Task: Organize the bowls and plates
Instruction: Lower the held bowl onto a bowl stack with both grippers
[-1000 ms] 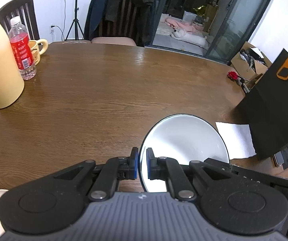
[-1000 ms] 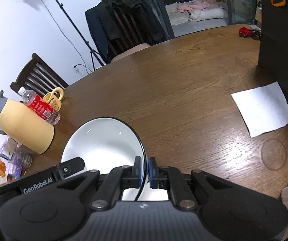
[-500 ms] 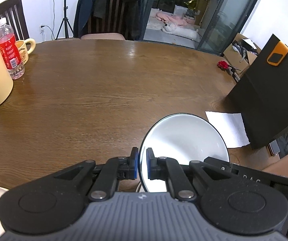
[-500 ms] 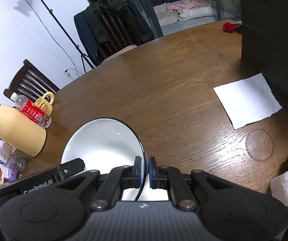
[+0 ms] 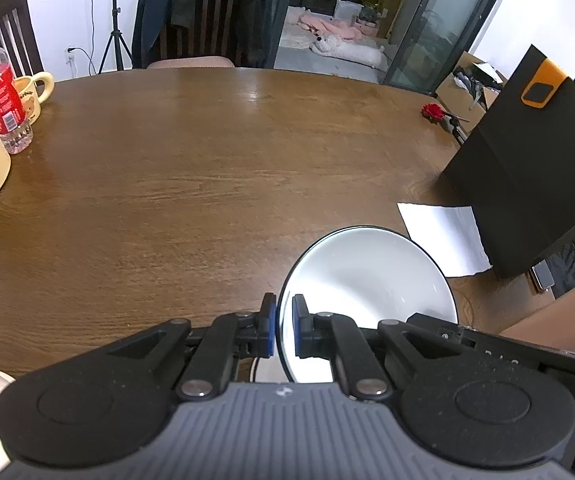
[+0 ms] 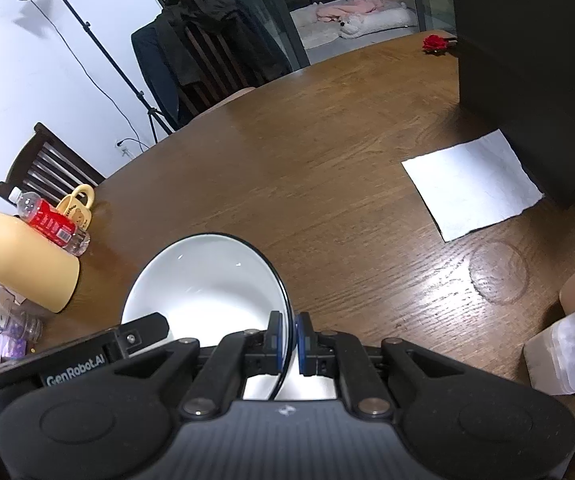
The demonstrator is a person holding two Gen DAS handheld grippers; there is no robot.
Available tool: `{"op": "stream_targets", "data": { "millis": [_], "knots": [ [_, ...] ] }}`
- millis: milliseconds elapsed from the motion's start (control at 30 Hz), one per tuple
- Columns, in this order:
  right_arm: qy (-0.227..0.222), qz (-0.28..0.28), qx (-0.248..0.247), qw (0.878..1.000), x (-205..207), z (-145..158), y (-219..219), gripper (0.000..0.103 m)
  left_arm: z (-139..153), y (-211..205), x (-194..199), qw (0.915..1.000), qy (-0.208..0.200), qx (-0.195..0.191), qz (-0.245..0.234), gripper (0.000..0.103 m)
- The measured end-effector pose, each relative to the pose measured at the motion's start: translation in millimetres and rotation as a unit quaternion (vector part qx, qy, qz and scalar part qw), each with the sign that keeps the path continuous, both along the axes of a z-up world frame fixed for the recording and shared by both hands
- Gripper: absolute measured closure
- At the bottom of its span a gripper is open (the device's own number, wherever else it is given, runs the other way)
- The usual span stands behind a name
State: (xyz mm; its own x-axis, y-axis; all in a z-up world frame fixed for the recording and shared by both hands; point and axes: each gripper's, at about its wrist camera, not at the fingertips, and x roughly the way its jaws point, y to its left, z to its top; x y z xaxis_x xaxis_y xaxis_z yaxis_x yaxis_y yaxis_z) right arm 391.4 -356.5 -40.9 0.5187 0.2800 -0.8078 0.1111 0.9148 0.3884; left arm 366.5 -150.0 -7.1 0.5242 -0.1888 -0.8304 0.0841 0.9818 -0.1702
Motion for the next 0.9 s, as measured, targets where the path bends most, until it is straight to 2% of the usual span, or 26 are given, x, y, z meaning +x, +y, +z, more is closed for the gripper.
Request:
{"op": "stream_targets", "data": {
  "millis": [900],
  "knots": [
    [0.033,0.005,-0.012,0.999,-5,-30,-3,0.096,-30,-7,-2,0.9995,0.033,0.000,-0.001,0.094]
  ]
}}
